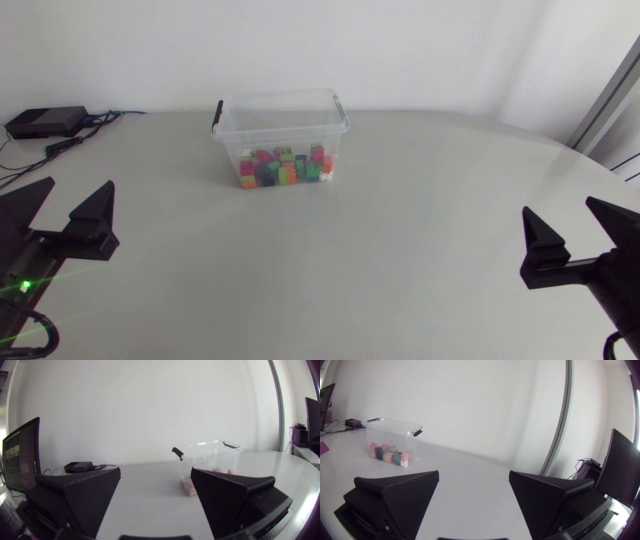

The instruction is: Place the duplo bricks in the container

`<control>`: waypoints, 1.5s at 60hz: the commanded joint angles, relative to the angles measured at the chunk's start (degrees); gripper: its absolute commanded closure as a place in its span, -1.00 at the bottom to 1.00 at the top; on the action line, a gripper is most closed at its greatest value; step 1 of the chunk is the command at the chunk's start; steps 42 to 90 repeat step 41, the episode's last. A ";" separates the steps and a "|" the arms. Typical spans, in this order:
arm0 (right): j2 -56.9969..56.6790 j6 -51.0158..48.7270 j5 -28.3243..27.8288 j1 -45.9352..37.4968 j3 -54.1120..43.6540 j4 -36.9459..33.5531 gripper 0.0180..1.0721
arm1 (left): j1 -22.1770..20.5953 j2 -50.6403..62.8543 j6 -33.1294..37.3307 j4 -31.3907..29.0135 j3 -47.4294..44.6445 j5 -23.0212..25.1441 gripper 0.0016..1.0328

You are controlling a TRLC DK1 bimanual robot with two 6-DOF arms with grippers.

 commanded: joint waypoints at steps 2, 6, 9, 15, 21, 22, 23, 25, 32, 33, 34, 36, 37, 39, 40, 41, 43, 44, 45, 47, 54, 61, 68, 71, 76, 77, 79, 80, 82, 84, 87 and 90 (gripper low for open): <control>-1.42 3.50 -1.28 -1.12 -3.36 2.42 -0.93 | 1.20 -3.17 -2.22 -0.57 -3.48 1.50 -0.89; -2.14 4.77 -2.11 -1.70 -4.84 3.54 -0.91 | 1.75 -5.02 -2.87 -1.01 -4.96 2.36 -0.88; -2.73 5.81 -2.78 -2.17 -6.04 4.46 -0.91 | 2.21 -6.53 -3.41 -1.36 -6.17 3.07 -0.88; -3.83 7.75 -4.05 -3.06 -8.28 6.16 -0.91 | 3.06 -9.35 -4.41 -2.02 -8.42 4.38 -0.87; -4.94 9.72 -5.32 -3.96 -10.56 7.89 -0.91 | 3.93 -12.21 -5.42 -2.69 -10.70 5.71 -0.87; -5.14 10.08 -5.56 -4.13 -10.98 8.21 -0.91 | 4.09 -12.73 -5.61 -2.82 -11.12 5.96 -0.87; -5.31 10.38 -5.76 -4.26 -11.33 8.47 -0.91 | 4.22 -13.18 -5.77 -2.92 -11.47 6.16 -0.87; -5.68 11.03 -6.18 -4.56 -12.07 9.04 -0.91 | 4.50 -14.11 -6.10 -3.14 -12.22 6.60 -0.87; -6.00 11.60 -6.55 -4.82 -12.73 9.54 -0.91 | 4.75 -14.94 -6.39 -3.33 -12.88 6.98 -0.87; -6.00 11.60 -6.55 -4.82 -12.73 9.54 -0.91 | 4.75 -14.94 -6.39 -3.33 -12.88 6.98 -0.87; -6.00 11.60 -6.55 -4.82 -12.73 9.54 -0.91 | 4.75 -14.94 -6.39 -3.33 -12.88 6.98 -0.87; -6.00 11.60 -6.55 -4.82 -12.73 9.54 -0.91 | 4.75 -14.94 -6.39 -3.33 -12.88 6.98 -0.87; -6.00 11.60 -6.55 -4.82 -12.73 9.54 -0.91 | 4.75 -14.94 -6.39 -3.33 -12.88 6.98 -0.87; -6.00 11.60 -6.55 -4.82 -12.73 9.54 -0.91 | 4.75 -14.94 -6.39 -3.33 -12.88 6.98 -0.87; -6.00 11.60 -6.55 -4.82 -12.73 9.54 -0.91 | 4.75 -14.94 -6.39 -3.33 -12.88 6.98 -0.87; -6.00 11.60 -6.55 -4.82 -12.73 9.54 -0.91 | 4.75 -14.94 -6.39 -3.33 -12.88 6.98 -0.87; -6.00 11.60 -6.55 -4.82 -12.73 9.54 -0.91 | 4.75 -14.94 -6.39 -3.33 -12.88 6.98 -0.87; -6.00 11.60 -6.55 -4.82 -12.73 9.54 -0.91 | 4.75 -14.94 -6.39 -3.33 -12.88 6.98 -0.87; -6.00 11.60 -6.55 -4.82 -12.73 9.54 -0.91 | 4.75 -14.94 -6.39 -3.33 -12.88 6.98 -0.87; -6.00 11.60 -6.55 -4.82 -12.73 9.54 -0.91 | 4.75 -14.94 -6.39 -3.33 -12.88 6.98 -0.87; -6.00 11.60 -6.55 -4.82 -12.73 9.54 -0.91 | 4.75 -14.94 -6.39 -3.33 -12.88 6.98 -0.87; -6.00 11.60 -6.55 -4.82 -12.73 9.54 -0.91 | 4.75 -14.94 -6.39 -3.33 -12.88 6.98 -0.87; -6.00 11.60 -6.55 -4.82 -12.73 9.54 -0.91 | 4.75 -14.94 -6.39 -3.33 -12.88 6.98 -0.87; -6.00 11.60 -6.55 -4.82 -12.73 9.54 -0.91 | 4.75 -14.94 -6.39 -3.33 -12.88 6.98 -0.87; -6.00 11.60 -6.55 -4.82 -12.73 9.54 -0.91 | 4.75 -14.94 -6.39 -3.33 -12.88 6.98 -0.87; -6.00 11.60 -6.55 -4.82 -12.73 9.54 -0.91 | 4.75 -14.94 -6.39 -3.33 -12.88 6.98 -0.87; -6.00 11.60 -6.55 -4.82 -12.73 9.54 -0.91 | 4.75 -14.94 -6.39 -3.33 -12.88 6.98 -0.87; -6.00 11.60 -6.55 -4.82 -12.73 9.54 -0.91 | 4.75 -14.94 -6.39 -3.33 -12.88 6.98 -0.87; -6.00 11.60 -6.55 -4.82 -12.73 9.54 -0.91 | 4.75 -14.94 -6.39 -3.33 -12.88 6.98 -0.87; -6.00 11.60 -6.55 -4.82 -12.73 9.54 -0.91 | 4.75 -14.94 -6.39 -3.33 -12.88 6.98 -0.87; -6.00 11.60 -6.55 -4.82 -12.73 9.54 -0.91 | 4.75 -14.94 -6.39 -3.33 -12.88 6.98 -0.87; -6.00 11.60 -6.55 -4.82 -12.73 9.54 -0.91 | 4.75 -14.94 -6.39 -3.33 -12.88 6.98 -0.87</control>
